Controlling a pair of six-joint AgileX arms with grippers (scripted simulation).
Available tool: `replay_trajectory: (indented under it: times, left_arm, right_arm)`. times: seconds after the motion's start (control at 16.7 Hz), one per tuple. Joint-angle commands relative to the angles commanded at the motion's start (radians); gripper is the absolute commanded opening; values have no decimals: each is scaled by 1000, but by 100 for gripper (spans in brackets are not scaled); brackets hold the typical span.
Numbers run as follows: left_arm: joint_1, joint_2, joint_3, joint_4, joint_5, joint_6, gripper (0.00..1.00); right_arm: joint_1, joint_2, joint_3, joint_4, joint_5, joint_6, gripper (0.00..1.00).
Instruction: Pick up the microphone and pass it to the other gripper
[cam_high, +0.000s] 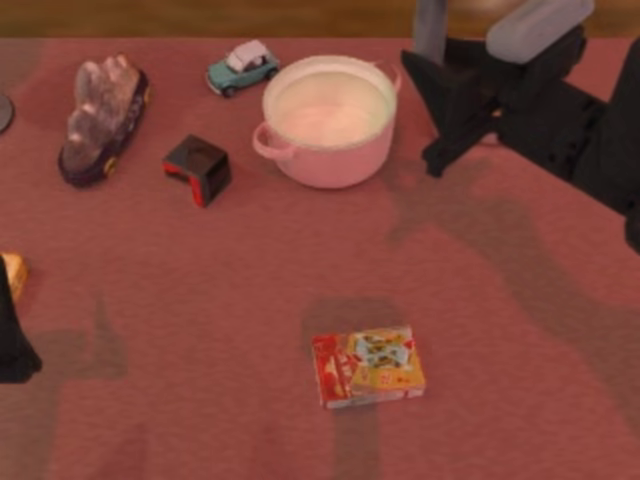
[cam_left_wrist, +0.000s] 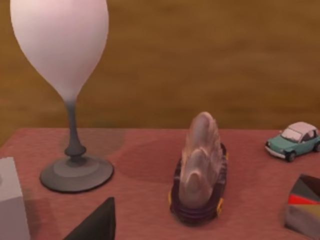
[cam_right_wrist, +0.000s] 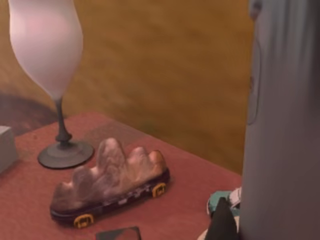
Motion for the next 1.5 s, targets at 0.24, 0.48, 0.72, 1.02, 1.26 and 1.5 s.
replay_trajectory:
  times: [0.24, 0.48, 0.72, 1.02, 1.26, 1.5]
  left_arm:
    - [0, 0, 0, 0, 0, 0, 100]
    - [0, 0, 0, 0, 0, 0, 100]
    - [0, 0, 0, 0, 0, 0, 100]
    - [0, 0, 0, 0, 0, 0, 100]
    - [0, 0, 0, 0, 0, 0, 100]
    - [0, 0, 0, 0, 0, 0, 100]
  right_arm:
    - [0, -15, -9, 29, -10, -13, 0]
    - [15, -6, -6, 40, 8, -9, 0]
    - [123, 27, -31, 118, 113, -1, 0]
    - [193, 42, -45, 169, 176, 4, 0]
    - [191, 40, -43, 167, 174, 5, 0]
    - [193, 42, -45, 169, 176, 4, 0]
